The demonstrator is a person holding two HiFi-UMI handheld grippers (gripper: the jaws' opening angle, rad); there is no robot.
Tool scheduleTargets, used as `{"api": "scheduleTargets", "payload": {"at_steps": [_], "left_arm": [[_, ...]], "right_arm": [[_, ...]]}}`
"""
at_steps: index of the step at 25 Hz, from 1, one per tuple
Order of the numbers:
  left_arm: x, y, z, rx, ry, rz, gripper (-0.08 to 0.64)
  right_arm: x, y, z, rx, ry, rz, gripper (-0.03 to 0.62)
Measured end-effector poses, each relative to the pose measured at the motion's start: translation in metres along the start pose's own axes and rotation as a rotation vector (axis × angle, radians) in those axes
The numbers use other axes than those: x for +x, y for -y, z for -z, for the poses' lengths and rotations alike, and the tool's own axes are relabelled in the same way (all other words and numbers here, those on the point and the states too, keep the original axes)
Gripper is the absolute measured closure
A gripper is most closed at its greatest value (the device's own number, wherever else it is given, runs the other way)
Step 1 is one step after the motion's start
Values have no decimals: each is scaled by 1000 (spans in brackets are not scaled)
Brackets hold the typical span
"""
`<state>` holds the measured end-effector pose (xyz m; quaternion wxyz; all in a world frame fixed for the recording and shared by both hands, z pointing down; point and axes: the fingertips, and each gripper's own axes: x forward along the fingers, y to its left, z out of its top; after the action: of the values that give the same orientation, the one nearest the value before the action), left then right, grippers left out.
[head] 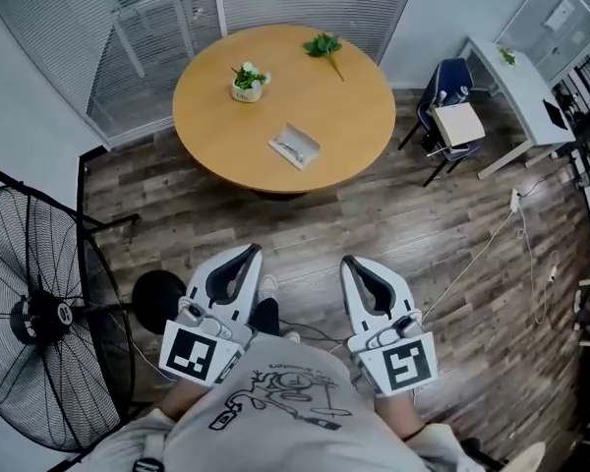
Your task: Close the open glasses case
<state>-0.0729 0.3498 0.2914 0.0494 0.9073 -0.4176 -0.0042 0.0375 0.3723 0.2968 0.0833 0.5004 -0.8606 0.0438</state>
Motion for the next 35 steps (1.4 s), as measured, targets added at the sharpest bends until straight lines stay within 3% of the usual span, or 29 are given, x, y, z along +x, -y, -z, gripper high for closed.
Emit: {"api": "scheduleTargets", "payload": {"at_steps": [17,20,25,35], "left_arm": [[58,-114,-10,-23,-2,2,540],[67,-130,-11,-22,0,3,540],[81,-150,-11,-23,-1,15,540],[90,-161,-11,-24,-7,36,540]], "right_arm": [[130,14,-25,-13,-19,-25,583],[149,17,-33,4,23,-13,583],[173,22,-41,20,53,6,583],[182,25,-32,-15,-35,6,583]]}}
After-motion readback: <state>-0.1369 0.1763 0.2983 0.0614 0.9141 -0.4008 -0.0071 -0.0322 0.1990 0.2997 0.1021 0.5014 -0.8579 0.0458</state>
